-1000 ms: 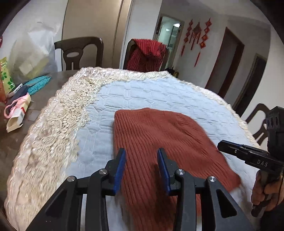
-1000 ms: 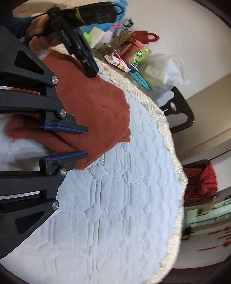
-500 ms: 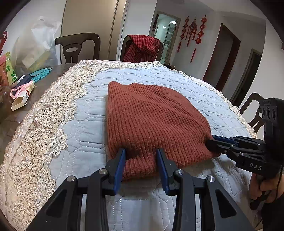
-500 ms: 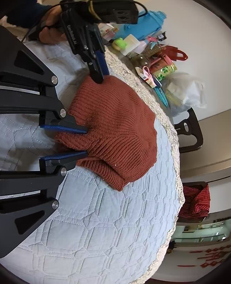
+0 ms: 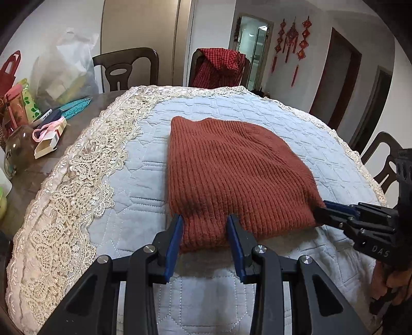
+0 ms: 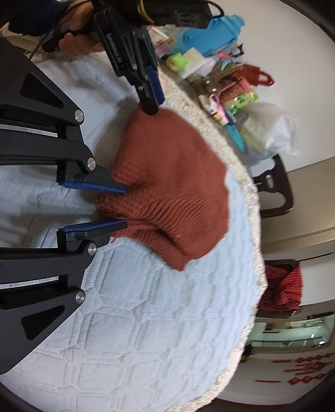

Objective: Fold small clothes

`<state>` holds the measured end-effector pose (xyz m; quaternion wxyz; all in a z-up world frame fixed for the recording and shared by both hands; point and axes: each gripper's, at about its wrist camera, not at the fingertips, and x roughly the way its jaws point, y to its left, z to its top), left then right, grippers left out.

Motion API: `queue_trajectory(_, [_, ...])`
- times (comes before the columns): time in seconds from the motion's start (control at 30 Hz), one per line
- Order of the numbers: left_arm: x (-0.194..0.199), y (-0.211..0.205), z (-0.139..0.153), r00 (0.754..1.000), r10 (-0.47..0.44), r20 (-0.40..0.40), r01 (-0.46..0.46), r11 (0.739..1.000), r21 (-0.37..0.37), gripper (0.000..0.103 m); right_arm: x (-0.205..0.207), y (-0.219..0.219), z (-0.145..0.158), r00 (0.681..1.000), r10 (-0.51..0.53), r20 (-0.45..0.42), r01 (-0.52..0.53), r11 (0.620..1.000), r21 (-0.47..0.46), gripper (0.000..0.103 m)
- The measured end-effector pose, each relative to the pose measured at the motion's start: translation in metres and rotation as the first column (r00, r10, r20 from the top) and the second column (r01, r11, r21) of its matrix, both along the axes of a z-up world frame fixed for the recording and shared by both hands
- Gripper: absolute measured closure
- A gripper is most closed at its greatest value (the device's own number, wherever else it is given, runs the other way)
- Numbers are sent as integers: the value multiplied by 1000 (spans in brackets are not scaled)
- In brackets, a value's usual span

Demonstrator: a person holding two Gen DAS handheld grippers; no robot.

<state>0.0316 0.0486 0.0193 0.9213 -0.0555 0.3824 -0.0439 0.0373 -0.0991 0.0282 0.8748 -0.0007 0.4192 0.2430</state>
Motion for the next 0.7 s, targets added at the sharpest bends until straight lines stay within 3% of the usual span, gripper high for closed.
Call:
queue_trajectory(0.23, [-7, 2, 10, 999, 23, 27, -24, 1000, 19, 65, -10, -5, 18, 999, -5, 48, 4, 1000, 30, 82])
queue_trajectory(0.43, [15, 1, 18, 997, 40, 68, -43, 998, 39, 65, 7, 1, 27, 996, -26, 90, 22, 999, 45, 82])
queue_trajectory(0.6, [29, -6, 3, 999, 41, 32, -42, 998, 53, 62, 30, 2, 4, 999, -38, 7, 38, 998, 42, 82])
queue_trajectory(0.7, [25, -6, 6, 999, 40, 29, -41, 998, 44, 62, 24, -2, 10, 999, -43, 16, 42, 998, 51, 82])
